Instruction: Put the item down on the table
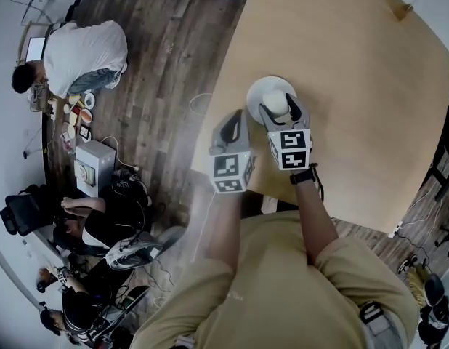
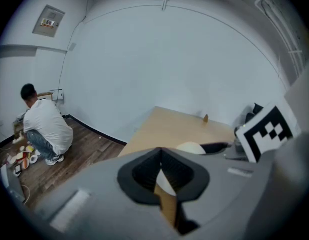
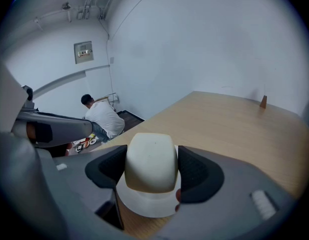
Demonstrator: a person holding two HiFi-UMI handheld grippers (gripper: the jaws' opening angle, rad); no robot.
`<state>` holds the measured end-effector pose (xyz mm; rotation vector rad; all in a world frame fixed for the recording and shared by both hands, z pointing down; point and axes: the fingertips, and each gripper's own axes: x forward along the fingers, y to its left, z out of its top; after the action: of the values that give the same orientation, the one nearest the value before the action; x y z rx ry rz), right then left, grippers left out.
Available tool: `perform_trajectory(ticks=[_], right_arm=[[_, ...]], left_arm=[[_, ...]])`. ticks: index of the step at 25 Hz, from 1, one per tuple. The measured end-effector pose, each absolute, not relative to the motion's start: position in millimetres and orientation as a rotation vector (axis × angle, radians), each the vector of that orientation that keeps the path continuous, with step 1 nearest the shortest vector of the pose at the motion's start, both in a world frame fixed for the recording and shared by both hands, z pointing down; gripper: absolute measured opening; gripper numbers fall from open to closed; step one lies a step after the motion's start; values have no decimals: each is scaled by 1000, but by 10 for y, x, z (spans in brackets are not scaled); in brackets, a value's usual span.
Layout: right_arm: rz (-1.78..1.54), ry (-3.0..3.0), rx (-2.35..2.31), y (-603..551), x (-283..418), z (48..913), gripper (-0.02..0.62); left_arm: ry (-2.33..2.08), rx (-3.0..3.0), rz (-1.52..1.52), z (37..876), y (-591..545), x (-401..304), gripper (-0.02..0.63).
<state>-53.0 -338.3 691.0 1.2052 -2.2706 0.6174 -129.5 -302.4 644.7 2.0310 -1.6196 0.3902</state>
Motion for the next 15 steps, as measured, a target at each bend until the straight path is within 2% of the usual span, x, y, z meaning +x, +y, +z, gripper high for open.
perform_trajectory(ticks=[15], right_arm=[[591, -2152, 1161, -3433, -686, 7384, 324]], left_arm=[[-1608, 1951, 424, 6778, -2907, -1457, 3]])
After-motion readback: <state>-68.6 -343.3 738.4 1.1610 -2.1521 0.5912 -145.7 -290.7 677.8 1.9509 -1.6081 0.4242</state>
